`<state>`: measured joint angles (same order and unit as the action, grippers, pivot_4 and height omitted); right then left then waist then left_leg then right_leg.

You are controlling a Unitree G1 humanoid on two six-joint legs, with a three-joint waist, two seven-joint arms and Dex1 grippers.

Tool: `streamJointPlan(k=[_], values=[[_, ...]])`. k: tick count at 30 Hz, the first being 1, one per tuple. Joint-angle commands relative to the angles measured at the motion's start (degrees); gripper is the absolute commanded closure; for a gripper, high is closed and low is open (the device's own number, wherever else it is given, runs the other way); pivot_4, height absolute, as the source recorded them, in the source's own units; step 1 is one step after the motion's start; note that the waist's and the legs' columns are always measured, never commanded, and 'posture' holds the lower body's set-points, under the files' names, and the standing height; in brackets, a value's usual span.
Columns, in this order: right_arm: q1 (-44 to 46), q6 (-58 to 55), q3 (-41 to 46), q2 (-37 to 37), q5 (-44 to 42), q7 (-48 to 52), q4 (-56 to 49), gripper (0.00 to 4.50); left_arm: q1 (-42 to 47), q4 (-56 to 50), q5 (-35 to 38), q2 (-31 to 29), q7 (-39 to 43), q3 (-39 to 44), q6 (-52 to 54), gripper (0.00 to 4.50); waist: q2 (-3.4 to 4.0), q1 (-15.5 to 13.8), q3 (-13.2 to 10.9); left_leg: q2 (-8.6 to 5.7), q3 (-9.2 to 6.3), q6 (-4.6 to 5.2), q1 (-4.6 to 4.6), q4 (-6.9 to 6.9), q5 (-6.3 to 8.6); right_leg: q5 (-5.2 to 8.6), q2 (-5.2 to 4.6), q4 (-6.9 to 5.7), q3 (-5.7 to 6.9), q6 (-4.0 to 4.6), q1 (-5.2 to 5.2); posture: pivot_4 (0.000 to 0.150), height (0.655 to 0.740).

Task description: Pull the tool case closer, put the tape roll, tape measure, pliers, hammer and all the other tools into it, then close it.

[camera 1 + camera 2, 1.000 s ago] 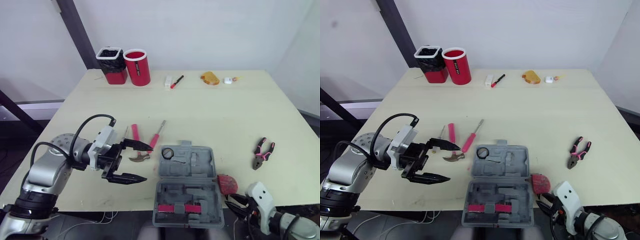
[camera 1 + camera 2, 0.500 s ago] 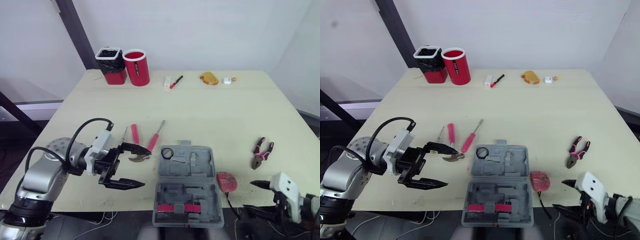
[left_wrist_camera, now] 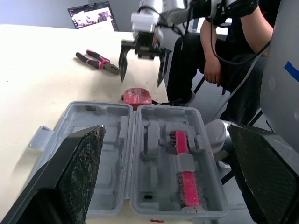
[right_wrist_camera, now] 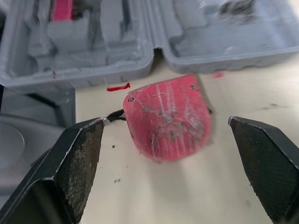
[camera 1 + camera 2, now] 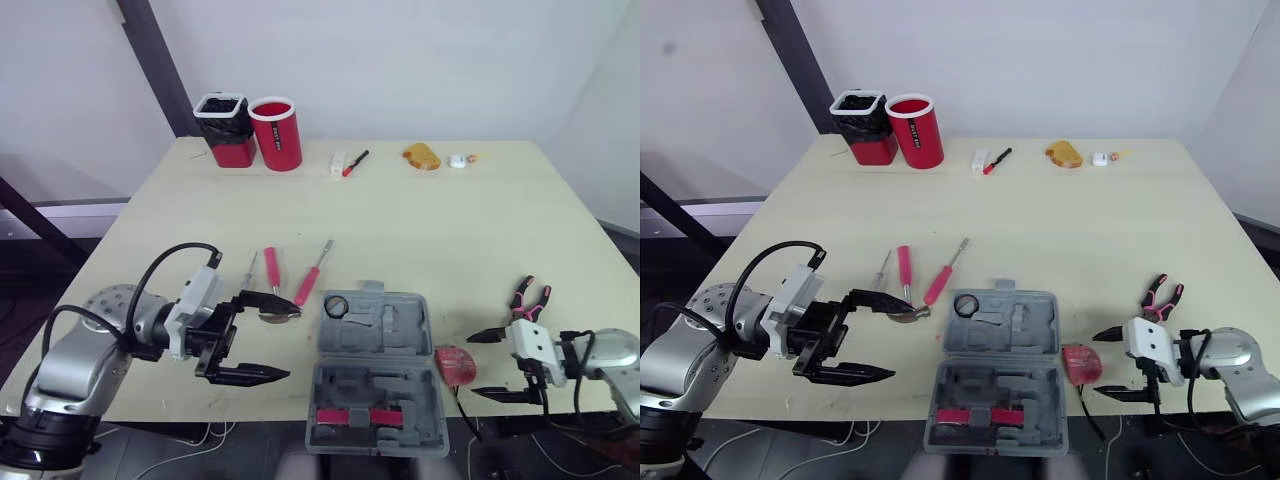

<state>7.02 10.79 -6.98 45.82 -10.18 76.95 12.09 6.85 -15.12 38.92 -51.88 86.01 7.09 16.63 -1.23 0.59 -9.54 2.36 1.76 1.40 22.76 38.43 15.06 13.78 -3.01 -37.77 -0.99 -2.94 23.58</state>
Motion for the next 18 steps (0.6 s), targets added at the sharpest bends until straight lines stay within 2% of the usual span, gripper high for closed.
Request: streamJointPlan(k=[1, 6, 15, 18], values=[[3.1, 3.5, -1.5, -1.2, 2.5, -0.6, 3.8, 0.01, -0.2, -1.8, 1.4, -0.4, -0.2, 2.2, 0.2, 0.00, 0.00, 0.0, 0.0, 0.00, 0.01, 0.00, -0.01, 0.00, 0.00, 0.00, 0.00, 0.00, 0.00, 0.00, 0.00, 0.150, 0.7371], [6.6, 6.1, -3.3, -3.2, 4.4, -0.7, 8.8, 0.01, -0.5, -1.7, 1.5, -0.5, 0.0, 2.3, 0.5, 0.00, 0.01, 0.1, 0.0, 0.00, 0.03, 0.00, -0.04, 0.02, 0.00, -0.01, 0.00, -0.05, -0.03, 0.00, 0.00, 0.150, 0.7371], [7.2, 7.8, -5.1, -4.6, 5.5, -1.0, 10.1, 0.01, -0.3, -1.5, 1.4, -0.9, 0.9, 2.3, 0.4, 0.00, 0.01, 0.1, 0.0, 0.00, 0.03, 0.00, -0.04, 0.02, 0.00, -0.01, 0.00, -0.06, -0.03, 0.01, 0.00, 0.150, 0.7371], [7.0, 7.7, -4.6, -4.4, 5.4, -1.5, 10.0, 0.71, -0.1, -1.1, 0.9, -0.9, 1.2, 2.0, 0.1, 0.00, 0.01, 0.1, 0.0, 0.00, 0.03, 0.00, -0.05, 0.02, 0.00, -0.01, 0.00, -0.07, -0.03, 0.01, 0.00, 0.150, 0.7371]])
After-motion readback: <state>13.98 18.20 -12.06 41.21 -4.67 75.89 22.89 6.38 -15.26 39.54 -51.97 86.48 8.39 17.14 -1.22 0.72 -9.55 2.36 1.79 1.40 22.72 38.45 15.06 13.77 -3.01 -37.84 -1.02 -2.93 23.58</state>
